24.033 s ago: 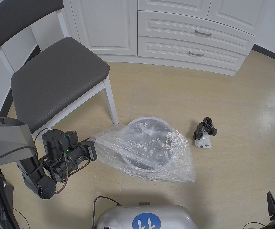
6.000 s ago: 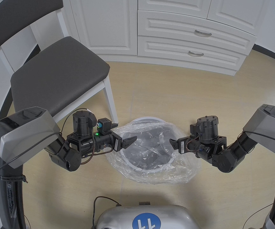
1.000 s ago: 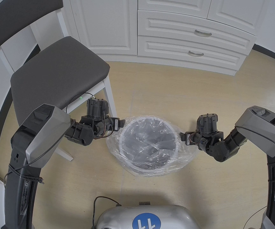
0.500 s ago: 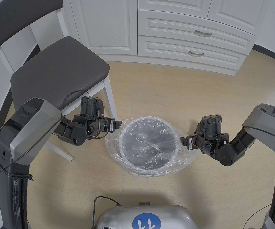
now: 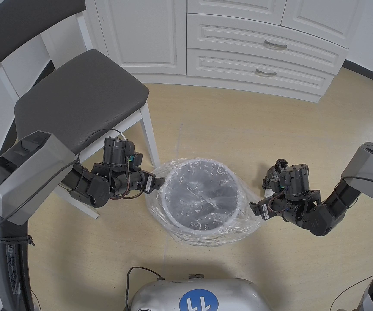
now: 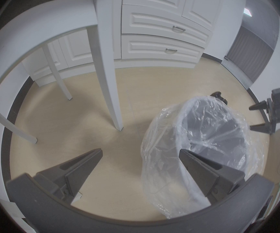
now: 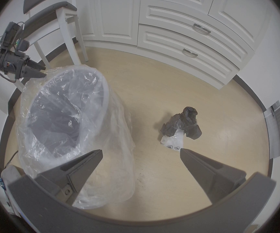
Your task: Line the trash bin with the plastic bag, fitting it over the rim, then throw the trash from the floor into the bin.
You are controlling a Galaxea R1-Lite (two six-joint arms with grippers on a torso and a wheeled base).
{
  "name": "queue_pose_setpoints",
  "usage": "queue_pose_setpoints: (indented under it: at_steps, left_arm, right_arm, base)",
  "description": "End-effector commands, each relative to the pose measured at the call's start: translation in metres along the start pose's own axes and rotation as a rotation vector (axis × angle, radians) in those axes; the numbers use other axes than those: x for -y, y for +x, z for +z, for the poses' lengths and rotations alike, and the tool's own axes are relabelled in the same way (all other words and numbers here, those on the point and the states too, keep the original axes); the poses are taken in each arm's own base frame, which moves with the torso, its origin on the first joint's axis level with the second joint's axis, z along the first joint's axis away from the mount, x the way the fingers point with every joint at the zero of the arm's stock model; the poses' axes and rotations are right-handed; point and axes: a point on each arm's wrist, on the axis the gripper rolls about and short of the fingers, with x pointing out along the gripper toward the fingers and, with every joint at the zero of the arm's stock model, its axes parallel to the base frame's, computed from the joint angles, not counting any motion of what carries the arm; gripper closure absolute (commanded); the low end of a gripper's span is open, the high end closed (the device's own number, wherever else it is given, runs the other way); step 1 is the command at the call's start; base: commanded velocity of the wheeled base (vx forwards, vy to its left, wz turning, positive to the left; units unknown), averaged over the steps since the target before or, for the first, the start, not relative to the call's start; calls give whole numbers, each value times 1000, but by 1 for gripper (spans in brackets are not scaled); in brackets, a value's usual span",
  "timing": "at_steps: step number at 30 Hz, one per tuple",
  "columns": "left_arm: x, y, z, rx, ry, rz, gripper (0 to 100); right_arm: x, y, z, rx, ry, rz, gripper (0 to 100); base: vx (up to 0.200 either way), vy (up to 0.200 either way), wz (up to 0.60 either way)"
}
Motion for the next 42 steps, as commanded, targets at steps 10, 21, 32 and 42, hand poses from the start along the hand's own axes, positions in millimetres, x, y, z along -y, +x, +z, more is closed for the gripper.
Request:
queue_pose_setpoints:
  at_steps: [10, 21, 32, 42]
  left_arm:
    - [1, -4, -11, -40, 15, -43, 0]
    - [-3, -15, -18, -77, 70, -42, 0]
    - [-1, -8, -33, -146, 89, -56, 0]
    - [0, 15, -50, -190, 92, -63, 0]
  right_arm:
    - [-12, -27, -6, 32, -85, 41, 0]
    - [-33, -29, -35, -21, -202, 97, 0]
    - [-43, 8, -64, -117, -232, 102, 0]
    - [-47, 24, -71, -133, -222, 97, 0]
  base:
    - [0, 0, 0]
    - [0, 0, 0]
    - [0, 0, 0]
    - [0, 0, 0]
